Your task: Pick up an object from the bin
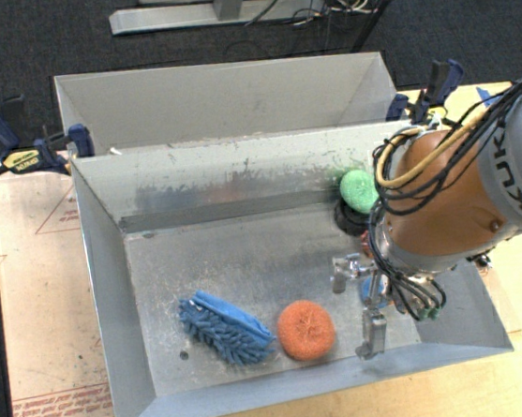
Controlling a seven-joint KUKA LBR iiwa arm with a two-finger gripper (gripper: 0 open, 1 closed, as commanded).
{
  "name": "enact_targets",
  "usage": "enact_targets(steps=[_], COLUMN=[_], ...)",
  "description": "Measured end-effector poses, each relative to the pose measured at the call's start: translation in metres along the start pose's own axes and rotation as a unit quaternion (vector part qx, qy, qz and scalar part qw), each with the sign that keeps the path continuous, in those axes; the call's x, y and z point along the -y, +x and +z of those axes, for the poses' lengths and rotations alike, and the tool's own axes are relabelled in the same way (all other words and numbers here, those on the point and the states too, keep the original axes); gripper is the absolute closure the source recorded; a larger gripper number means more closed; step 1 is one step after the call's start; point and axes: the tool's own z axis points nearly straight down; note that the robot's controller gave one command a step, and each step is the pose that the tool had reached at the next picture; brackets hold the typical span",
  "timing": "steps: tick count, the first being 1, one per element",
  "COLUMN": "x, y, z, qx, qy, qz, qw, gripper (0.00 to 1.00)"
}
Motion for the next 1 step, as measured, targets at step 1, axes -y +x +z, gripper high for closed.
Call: enact_targets(steps=[1], x=[0.0000], y=[-0.0018], z=[-0.0039], qx=[0.0038], qy=[0.000], qz=[0.000], qw=[1.0000], gripper=[0.00])
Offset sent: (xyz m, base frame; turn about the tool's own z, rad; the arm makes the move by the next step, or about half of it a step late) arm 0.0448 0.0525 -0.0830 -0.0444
